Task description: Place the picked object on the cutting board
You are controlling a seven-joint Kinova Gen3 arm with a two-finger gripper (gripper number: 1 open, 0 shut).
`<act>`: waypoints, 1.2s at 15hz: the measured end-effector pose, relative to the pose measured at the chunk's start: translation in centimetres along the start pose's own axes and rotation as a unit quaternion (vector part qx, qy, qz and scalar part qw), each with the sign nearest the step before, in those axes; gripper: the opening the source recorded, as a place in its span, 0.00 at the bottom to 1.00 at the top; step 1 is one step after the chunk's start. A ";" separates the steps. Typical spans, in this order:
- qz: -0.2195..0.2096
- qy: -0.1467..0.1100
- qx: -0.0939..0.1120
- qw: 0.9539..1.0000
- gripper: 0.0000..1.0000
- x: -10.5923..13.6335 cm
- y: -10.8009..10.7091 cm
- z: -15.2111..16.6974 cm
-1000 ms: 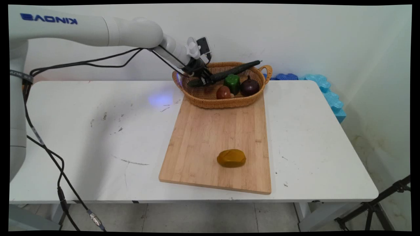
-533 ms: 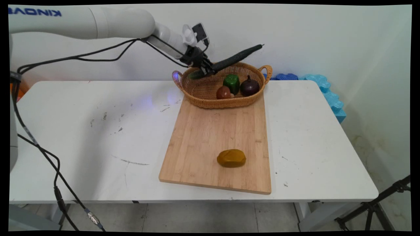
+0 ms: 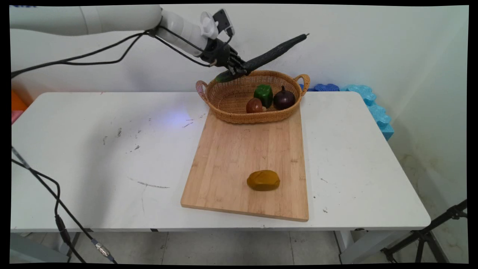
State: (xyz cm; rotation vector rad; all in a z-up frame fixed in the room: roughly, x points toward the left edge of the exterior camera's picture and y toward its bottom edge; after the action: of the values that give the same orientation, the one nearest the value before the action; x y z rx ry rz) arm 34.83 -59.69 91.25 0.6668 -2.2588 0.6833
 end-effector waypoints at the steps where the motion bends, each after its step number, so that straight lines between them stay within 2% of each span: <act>1: 0.001 0.004 -0.003 1.000 0.00 0.2 0.3 -0.6; 5: 0.012 0.012 -0.023 1.000 0.00 0.9 2.0 -3.5; 9: 0.025 0.010 -0.049 0.998 0.00 0.8 4.4 -6.0; 15: 0.033 -0.009 -0.086 0.996 0.00 -0.8 8.4 -7.8; 18: 0.035 -0.019 -0.099 0.994 0.00 -1.7 10.0 -7.9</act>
State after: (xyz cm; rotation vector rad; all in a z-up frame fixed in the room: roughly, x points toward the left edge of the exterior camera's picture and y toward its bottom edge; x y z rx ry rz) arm 33.31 -46.97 92.25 0.5115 -2.3558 0.4752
